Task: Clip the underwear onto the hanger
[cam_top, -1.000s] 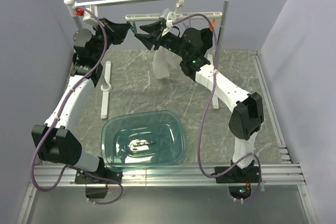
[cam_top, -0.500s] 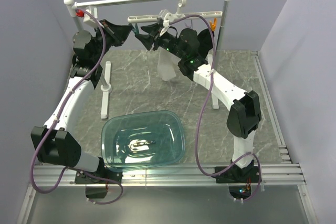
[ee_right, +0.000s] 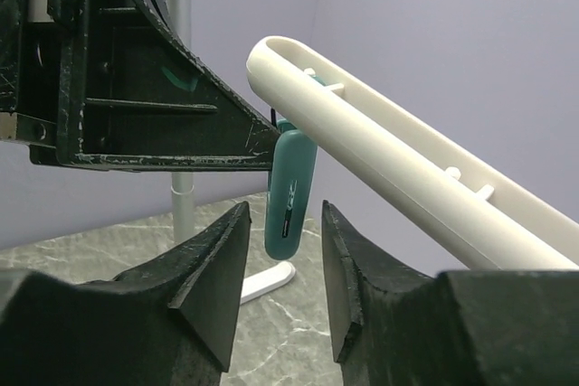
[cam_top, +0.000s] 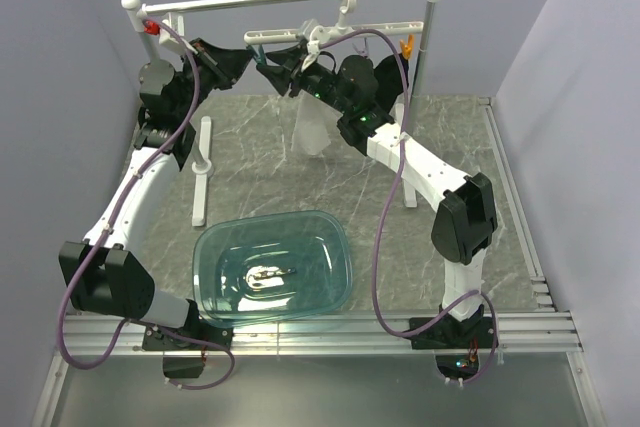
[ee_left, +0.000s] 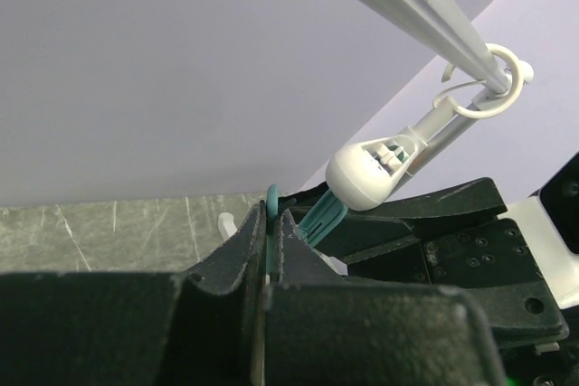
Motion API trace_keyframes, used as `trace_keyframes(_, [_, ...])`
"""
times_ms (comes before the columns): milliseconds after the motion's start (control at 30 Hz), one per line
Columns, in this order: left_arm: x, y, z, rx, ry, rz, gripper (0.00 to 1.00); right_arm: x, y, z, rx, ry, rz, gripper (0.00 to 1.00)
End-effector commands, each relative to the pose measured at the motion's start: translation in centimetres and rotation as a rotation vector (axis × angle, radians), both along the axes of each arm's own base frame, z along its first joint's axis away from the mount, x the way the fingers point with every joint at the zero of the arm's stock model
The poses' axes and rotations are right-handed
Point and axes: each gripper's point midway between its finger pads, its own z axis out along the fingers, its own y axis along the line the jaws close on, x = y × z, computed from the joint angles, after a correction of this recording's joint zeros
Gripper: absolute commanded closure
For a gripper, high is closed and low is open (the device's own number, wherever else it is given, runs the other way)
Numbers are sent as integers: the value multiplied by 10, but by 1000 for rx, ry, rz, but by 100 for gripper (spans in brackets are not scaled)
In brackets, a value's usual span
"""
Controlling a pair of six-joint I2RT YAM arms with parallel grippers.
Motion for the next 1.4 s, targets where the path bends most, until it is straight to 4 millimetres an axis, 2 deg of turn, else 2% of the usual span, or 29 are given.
trace_keyframes(0, [-26, -8, 36, -40, -102, -68, 100, -5, 1, 17, 15, -55, -5, 56])
trace_keyframes(133, [-29, -9, 35, -47, -96, -76, 100, -2, 1, 15, 11, -44, -15, 66])
trace_keyframes(200, [-32, -9, 36, -54, -104, -82, 100, 0, 0, 16, 8, -36, -19, 74])
trace_keyframes(233, [-33, -10, 35, -55, -104, -87, 100, 0, 1, 15, 6, -36, -18, 84])
trace_keyframes(333, [-36, -9, 37, -53, -119, -85, 83, -1, 0, 17, 11, -37, -21, 97])
trace_keyframes(367, [-36, -7, 36, -42, -125, -71, 72, -2, -1, 18, 15, -39, -22, 100])
trace_keyframes(467, [-42, 1, 35, 3, -152, -21, 54, -3, -3, 22, 23, -43, -24, 100])
trace_keyframes(600, [-51, 0, 25, 84, -172, -31, 43, -4, -4, 25, 25, -48, -26, 100])
trace_keyframes(667, [-48, 2, 18, 108, -156, -16, 39, -4, -5, 25, 22, -50, -27, 100])
trace_keyframes(767, [-39, 2, 20, 129, -157, 4, 33, -6, -5, 25, 22, -53, -24, 100])
trace_keyframes(1000, [-21, -4, 25, 160, -159, 69, 31, -11, -6, 29, 25, -60, -16, 100])
trace_keyframes(1167, [-14, -11, 32, 167, -172, 87, 33, -14, -7, 27, 23, -62, -10, 100])
trace_keyframes(1367, [-5, -8, 42, 159, -194, 126, 40, -17, -7, 26, 21, -70, -8, 100])
